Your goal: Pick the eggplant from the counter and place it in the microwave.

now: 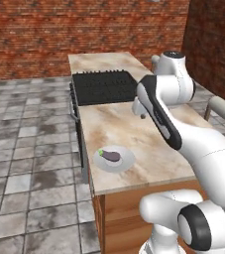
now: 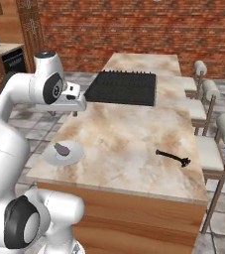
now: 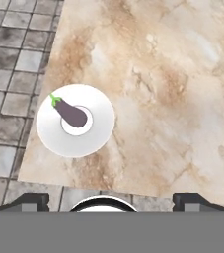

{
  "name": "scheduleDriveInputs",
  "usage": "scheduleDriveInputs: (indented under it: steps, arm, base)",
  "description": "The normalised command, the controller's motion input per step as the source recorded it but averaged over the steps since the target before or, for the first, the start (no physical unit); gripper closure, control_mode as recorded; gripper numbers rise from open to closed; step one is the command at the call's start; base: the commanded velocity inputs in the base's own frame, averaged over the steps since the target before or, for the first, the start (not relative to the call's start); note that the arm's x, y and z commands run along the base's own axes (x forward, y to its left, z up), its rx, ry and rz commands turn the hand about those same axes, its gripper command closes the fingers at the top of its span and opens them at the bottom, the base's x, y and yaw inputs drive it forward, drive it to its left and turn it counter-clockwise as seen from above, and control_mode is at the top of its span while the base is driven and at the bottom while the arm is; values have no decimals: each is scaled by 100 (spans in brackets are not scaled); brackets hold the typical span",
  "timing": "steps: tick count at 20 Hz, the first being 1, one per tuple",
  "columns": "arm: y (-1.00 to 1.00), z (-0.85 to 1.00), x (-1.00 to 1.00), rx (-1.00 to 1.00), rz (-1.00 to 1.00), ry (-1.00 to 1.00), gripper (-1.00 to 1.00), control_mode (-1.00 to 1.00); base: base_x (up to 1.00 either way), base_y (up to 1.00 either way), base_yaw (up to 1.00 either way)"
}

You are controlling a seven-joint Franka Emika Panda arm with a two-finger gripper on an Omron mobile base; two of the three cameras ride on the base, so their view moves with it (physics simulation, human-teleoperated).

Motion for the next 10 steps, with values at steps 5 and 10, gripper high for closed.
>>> scheduleDriveInputs:
  steps: [5,10]
  arm:
    - [0,0,0,0,0,0,-100,100]
    - [0,0,0,0,0,0,-100,100]
  base:
    - [4,13,0]
    - [8,15,1]
